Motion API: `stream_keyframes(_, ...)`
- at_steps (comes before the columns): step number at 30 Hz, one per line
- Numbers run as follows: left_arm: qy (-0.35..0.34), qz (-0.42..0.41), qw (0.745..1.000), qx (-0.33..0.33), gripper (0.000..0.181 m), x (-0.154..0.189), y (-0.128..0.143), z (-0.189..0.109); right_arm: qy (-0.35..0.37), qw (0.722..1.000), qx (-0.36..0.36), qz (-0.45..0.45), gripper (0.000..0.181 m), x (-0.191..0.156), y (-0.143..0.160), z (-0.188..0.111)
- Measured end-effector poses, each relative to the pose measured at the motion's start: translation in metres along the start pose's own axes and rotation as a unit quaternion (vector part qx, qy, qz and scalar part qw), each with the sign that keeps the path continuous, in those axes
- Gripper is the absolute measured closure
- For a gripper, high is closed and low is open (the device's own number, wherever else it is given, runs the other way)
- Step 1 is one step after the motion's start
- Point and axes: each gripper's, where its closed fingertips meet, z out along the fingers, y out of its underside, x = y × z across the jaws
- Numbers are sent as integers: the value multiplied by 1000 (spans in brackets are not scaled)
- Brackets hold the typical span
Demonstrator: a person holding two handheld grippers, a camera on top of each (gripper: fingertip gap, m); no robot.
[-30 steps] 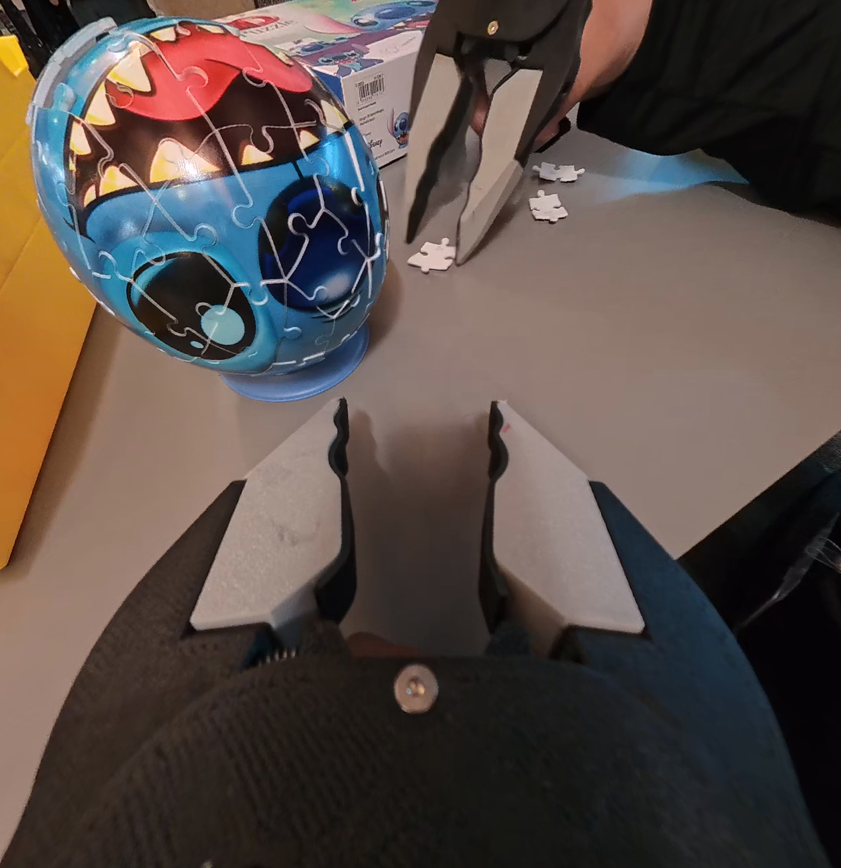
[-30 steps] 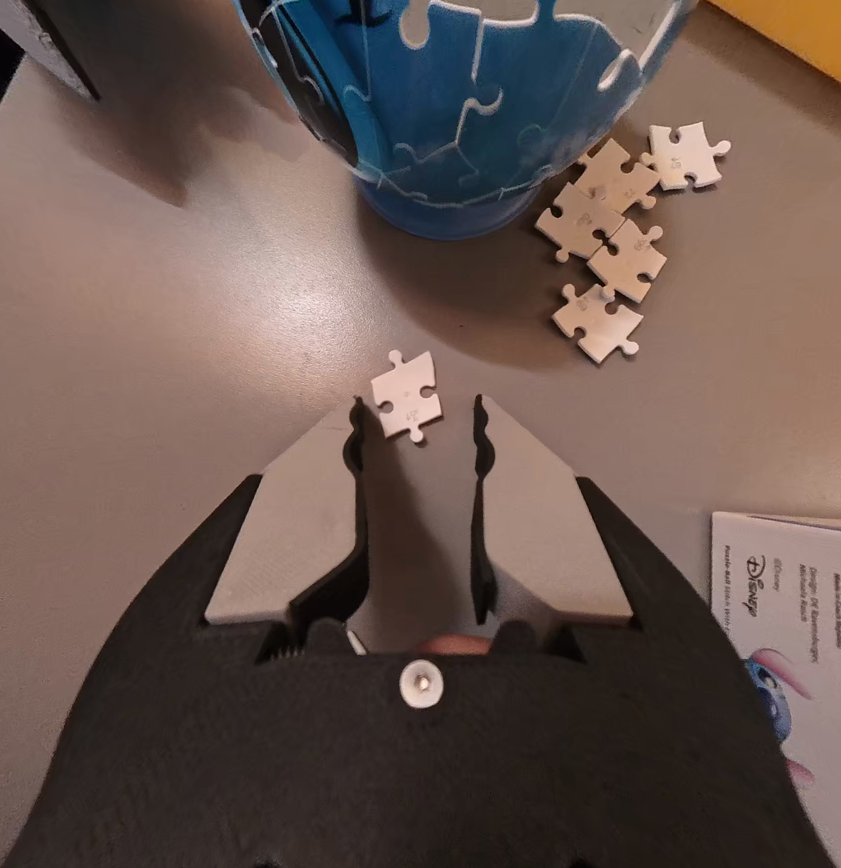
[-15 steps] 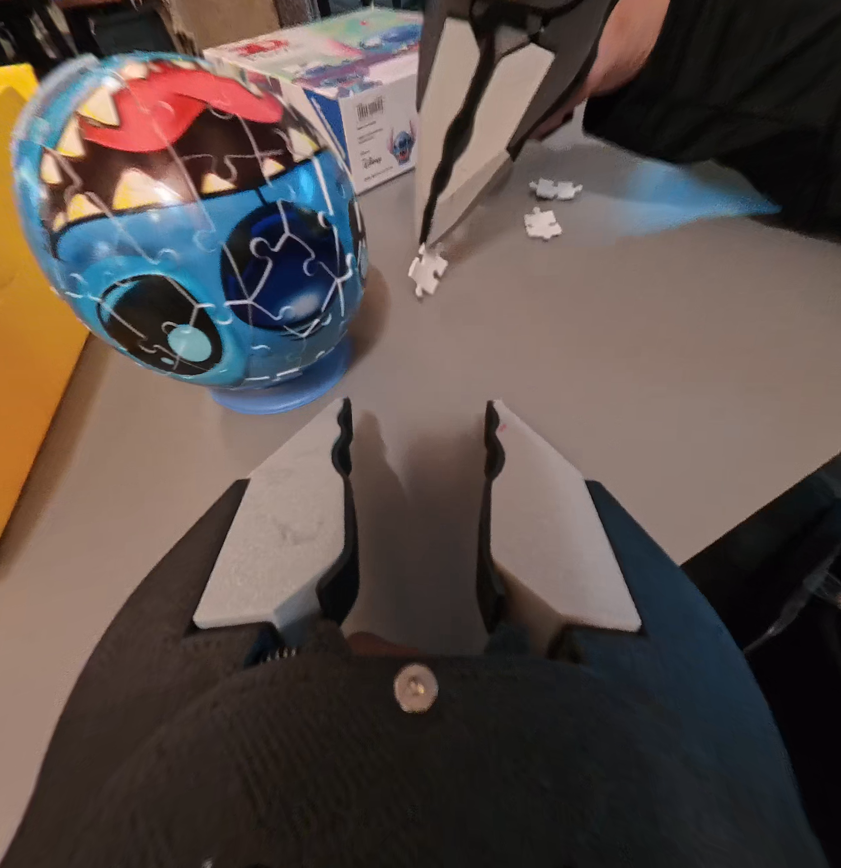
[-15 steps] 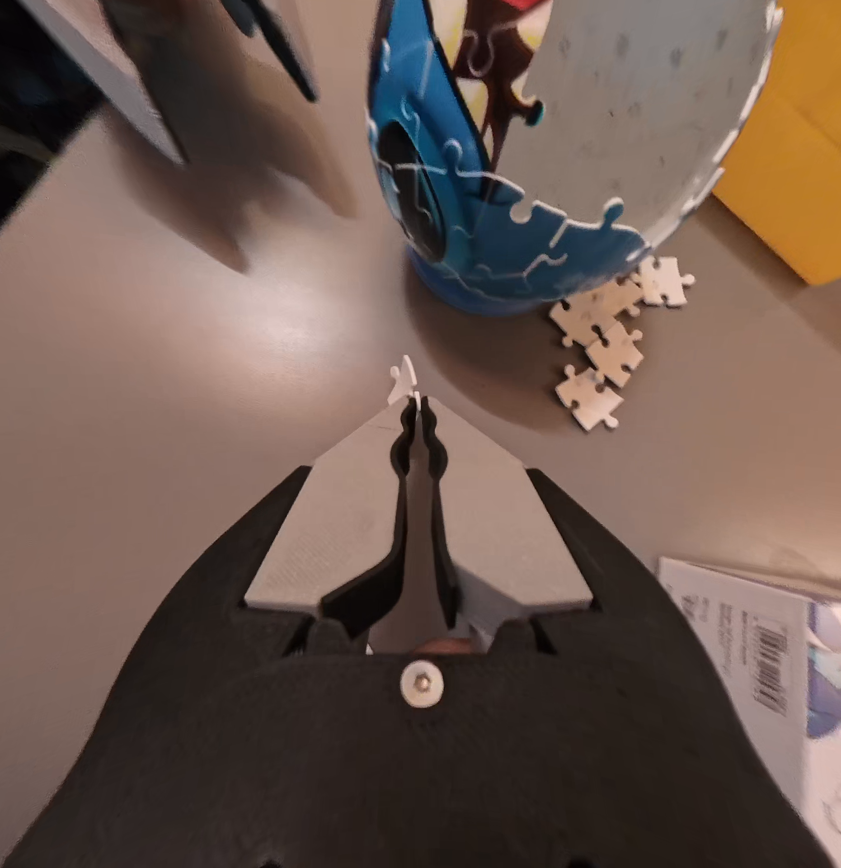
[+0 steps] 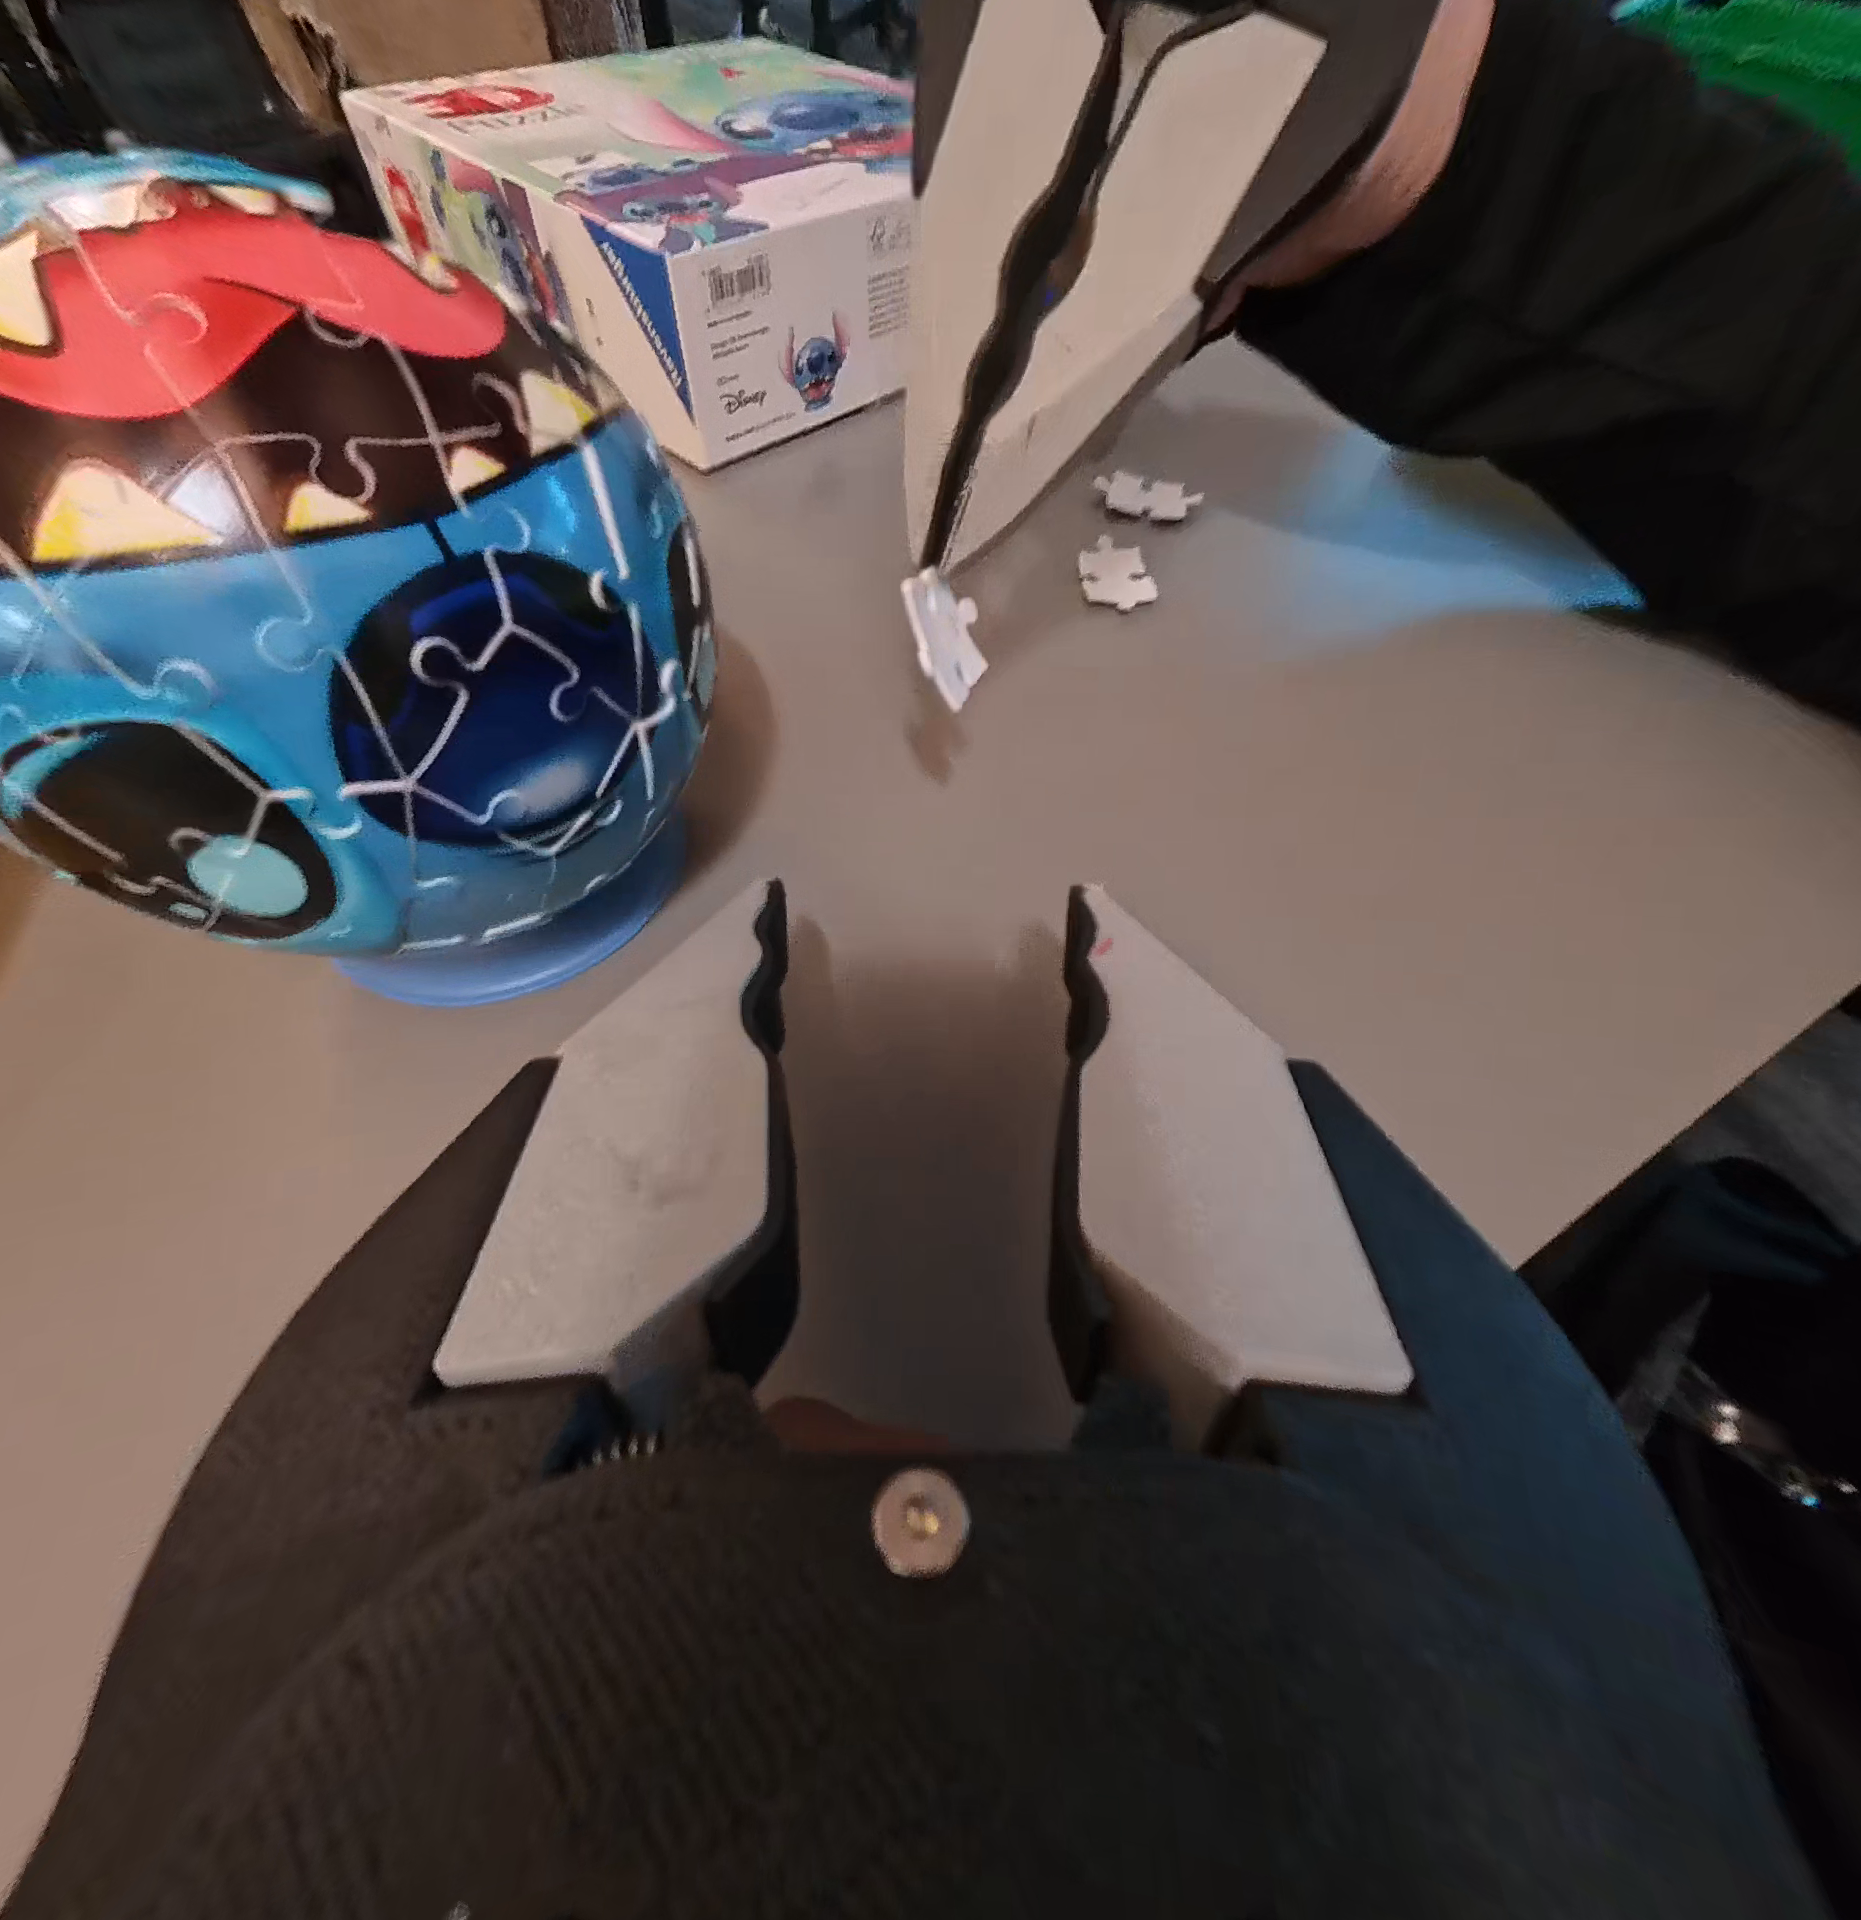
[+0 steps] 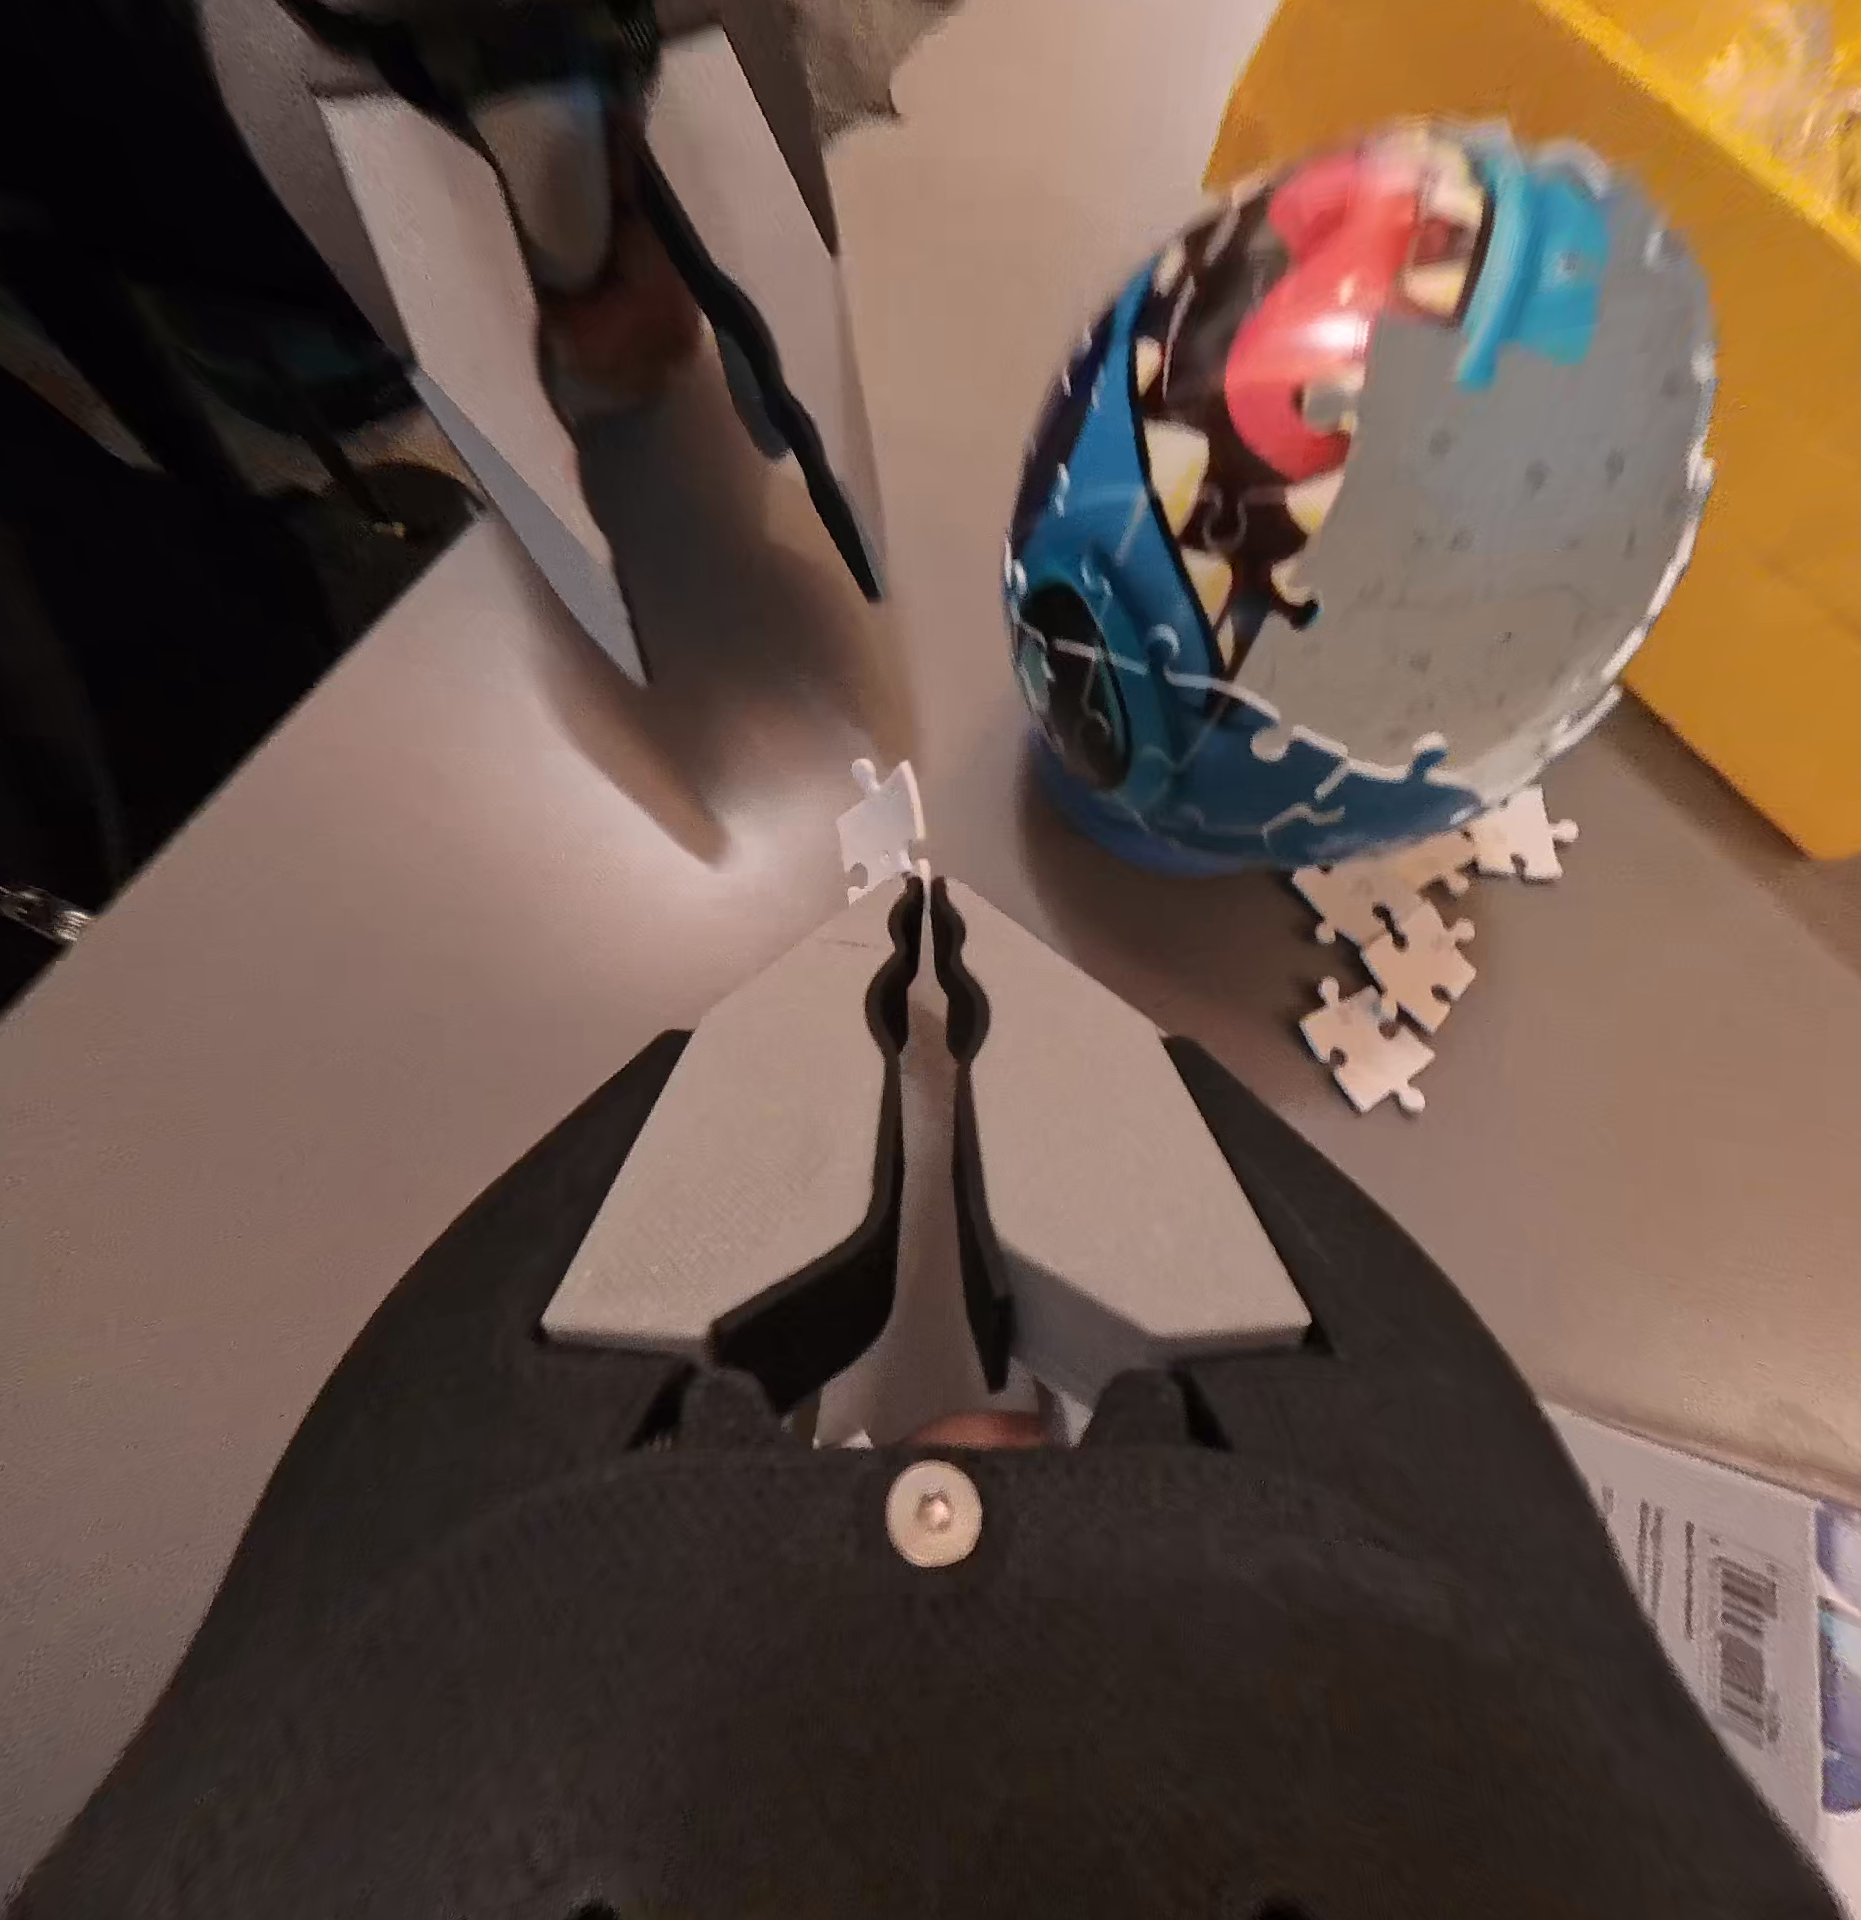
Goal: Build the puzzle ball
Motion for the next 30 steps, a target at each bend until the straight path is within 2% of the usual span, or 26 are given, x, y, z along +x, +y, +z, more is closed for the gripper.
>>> stream_keyframes(6, 23, -25, 997, 63, 146, 12, -26, 1, -20, 998, 56, -16, 181, -24, -40, -8)
stream_keyframes(9, 52, -26, 994, 96, 149, 23, -39, 0, -15, 998, 59, -15, 181, -27, -49, -7)
stream_keyframes(11, 44, -23, 992, 116, 154, 21, -45, -3, -11, 998, 57, -17, 181, -28, -51, -6)
stream_keyframes(13, 42, -24, 991, 124, 174, 19, -48, -5, -7, 998, 55, -17, 181, -27, -50, -5)
stream_keyframes(17, 35, -22, 992, 116, 181, 13, -48, -5, -12, 998, 58, -10, 181, -27, -51, -5)
stream_keyframes(20, 42, -11, 995, 94, 181, 15, -47, -4, -11, 999, 43, -13, 181, -29, -49, -6)
stream_keyframes(23, 33, 10, 998, 57, 181, 13, -42, -1, -11, 997, 66, -24, 181, -35, -61, -10)
stream_keyframes(30, 15, 41, 998, 44, 181, 12, -46, 1, 5, 999, 44, -28, 181, -35, -61, -3)
